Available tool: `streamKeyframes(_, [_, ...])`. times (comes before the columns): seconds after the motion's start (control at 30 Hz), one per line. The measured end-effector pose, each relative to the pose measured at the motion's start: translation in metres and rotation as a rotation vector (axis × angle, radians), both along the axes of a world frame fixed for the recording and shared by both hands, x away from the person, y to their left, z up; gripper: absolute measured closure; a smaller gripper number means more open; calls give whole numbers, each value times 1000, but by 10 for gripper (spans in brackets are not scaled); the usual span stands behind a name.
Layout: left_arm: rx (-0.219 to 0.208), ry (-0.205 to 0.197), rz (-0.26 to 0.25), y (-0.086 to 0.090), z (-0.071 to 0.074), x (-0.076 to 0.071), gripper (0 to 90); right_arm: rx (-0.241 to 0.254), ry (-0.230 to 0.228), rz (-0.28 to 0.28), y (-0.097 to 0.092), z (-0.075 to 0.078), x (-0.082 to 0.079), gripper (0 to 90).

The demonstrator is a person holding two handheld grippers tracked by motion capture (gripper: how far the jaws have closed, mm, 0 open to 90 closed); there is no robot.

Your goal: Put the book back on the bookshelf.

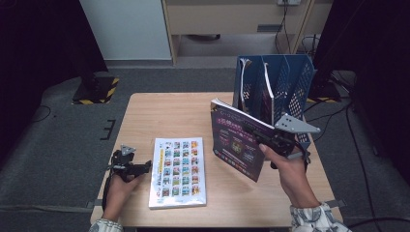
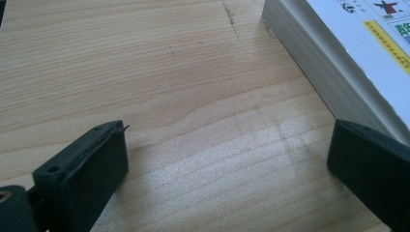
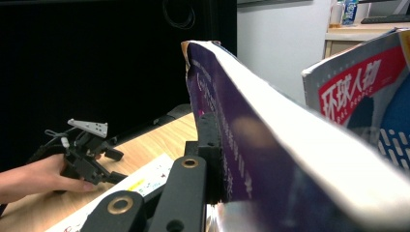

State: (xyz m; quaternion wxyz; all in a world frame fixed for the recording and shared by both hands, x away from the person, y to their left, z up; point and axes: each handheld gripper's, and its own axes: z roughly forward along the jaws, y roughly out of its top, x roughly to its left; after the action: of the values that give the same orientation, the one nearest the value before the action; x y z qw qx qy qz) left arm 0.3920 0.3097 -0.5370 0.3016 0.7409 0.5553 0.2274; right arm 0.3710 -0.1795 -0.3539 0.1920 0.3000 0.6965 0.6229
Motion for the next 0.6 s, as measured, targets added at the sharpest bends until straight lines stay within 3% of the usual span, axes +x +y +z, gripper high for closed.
streamKeyframes(0.6, [0, 0, 1, 0, 0, 0, 2, -2, 14, -33, -34, 3, -19, 841])
